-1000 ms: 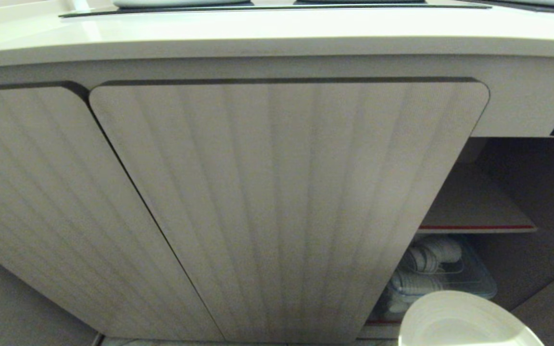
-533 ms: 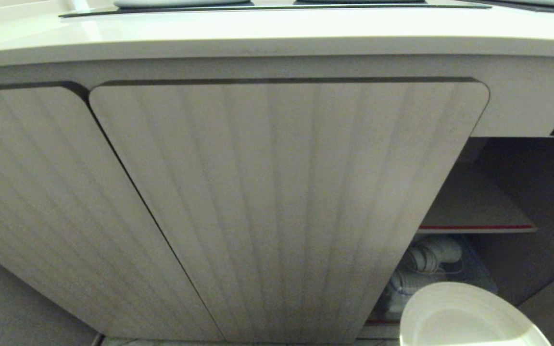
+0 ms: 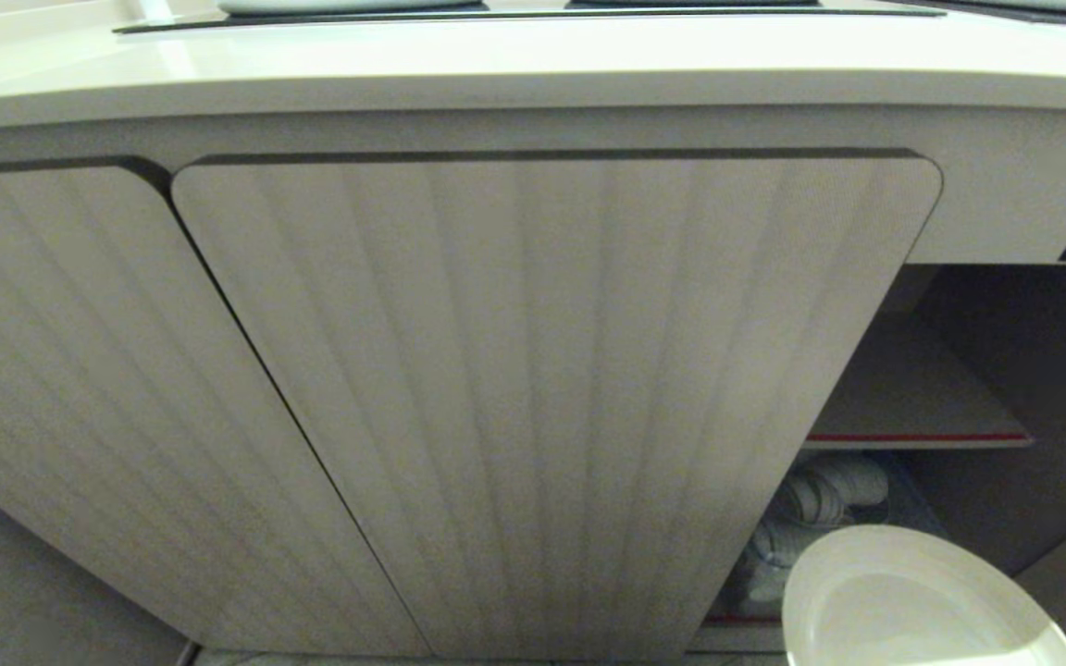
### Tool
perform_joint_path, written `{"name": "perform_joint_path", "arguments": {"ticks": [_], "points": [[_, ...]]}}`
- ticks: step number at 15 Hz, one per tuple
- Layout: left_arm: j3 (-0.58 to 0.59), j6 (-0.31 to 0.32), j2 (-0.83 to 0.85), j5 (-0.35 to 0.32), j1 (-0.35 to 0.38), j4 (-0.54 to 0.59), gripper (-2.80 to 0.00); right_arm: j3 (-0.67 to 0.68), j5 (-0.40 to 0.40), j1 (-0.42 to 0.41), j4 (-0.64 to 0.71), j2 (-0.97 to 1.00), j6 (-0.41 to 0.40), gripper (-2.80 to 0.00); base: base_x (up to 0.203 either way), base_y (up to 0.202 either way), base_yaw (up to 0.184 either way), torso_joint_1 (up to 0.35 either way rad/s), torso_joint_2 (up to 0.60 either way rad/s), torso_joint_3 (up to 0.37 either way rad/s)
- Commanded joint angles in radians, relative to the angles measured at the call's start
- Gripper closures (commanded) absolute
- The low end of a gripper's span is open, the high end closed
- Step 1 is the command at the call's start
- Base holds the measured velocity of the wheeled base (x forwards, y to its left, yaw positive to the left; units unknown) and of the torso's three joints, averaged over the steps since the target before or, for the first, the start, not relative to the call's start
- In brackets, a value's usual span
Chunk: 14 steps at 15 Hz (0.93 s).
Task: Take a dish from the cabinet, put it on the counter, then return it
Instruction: Put it back into the cabinet
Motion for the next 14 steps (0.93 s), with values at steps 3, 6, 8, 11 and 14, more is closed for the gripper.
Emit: {"name": "perform_joint_path", "arguments": {"ticks": [3, 6, 8, 11, 14], "points": [[0.000, 0.000, 0.000, 0.000, 0.000, 0.000, 0.00, -0.008, -0.028, -0.006, 0.001, 0.018, 0.018, 0.00, 0.000, 0.000, 0.000, 0.000, 0.00, 0.000], [0.000, 0.000, 0.000, 0.000, 0.000, 0.000, 0.00, -0.008, -0.030, -0.037, 0.001, 0.020, 0.017, 0.00, 0.000, 0.000, 0.000, 0.000, 0.00, 0.000], [0.000, 0.000, 0.000, 0.000, 0.000, 0.000, 0.00, -0.009, -0.035, -0.054, -0.002, 0.022, 0.017, 0.00, 0.000, 0.000, 0.000, 0.000, 0.00, 0.000], [0.000, 0.000, 0.000, 0.000, 0.000, 0.000, 0.00, -0.009, -0.042, -0.086, -0.030, 0.046, 0.026, 0.00, 0.000, 0.000, 0.000, 0.000, 0.00, 0.000], [0.000, 0.000, 0.000, 0.000, 0.000, 0.000, 0.00, -0.011, -0.042, -0.107, -0.053, 0.055, 0.028, 0.00, 0.000, 0.000, 0.000, 0.000, 0.00, 0.000]]}}
